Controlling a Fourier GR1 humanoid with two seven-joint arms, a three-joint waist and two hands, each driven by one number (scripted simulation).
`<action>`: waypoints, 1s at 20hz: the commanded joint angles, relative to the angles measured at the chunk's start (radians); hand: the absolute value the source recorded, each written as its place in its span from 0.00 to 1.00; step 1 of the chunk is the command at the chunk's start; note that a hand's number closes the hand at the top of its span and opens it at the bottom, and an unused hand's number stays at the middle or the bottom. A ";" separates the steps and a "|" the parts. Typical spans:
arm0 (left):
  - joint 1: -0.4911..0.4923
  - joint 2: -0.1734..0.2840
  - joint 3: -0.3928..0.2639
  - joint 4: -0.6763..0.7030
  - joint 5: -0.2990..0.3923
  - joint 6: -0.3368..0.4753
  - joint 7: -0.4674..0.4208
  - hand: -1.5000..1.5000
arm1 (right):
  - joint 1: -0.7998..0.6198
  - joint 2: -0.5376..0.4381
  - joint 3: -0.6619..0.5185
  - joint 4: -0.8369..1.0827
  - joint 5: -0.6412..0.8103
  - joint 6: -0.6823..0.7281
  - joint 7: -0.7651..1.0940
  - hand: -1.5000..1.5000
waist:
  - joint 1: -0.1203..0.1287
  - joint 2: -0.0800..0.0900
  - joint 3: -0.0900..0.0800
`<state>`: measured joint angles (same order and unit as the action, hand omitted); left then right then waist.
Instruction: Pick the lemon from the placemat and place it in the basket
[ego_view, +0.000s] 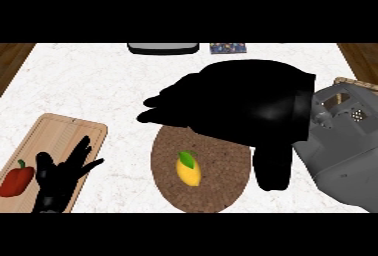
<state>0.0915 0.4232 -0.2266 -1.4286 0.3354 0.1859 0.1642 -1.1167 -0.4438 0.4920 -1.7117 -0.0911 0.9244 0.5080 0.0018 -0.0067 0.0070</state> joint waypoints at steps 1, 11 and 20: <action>0.031 -0.032 -0.023 0.059 -0.039 0.019 0.011 0.50 | 0.092 0.023 0.001 -0.039 0.046 0.006 -0.002 0.00 | -0.001 0.007 -0.007; 0.041 -0.031 0.002 0.009 -0.051 0.013 0.071 0.50 | 0.294 0.167 0.159 -0.100 0.339 -0.111 -0.071 0.00 | 0.001 0.006 -0.007; -0.020 -0.095 0.011 0.087 -0.086 0.011 0.062 0.50 | 0.328 0.186 0.222 0.078 0.567 -0.152 -0.258 0.00 | 0.001 0.009 -0.007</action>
<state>0.0830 0.3819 -0.1920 -1.4302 0.2804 0.1765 0.2156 -0.8308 -0.2709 0.6860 -1.6573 0.4053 0.7952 0.2937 0.0082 -0.0040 0.0093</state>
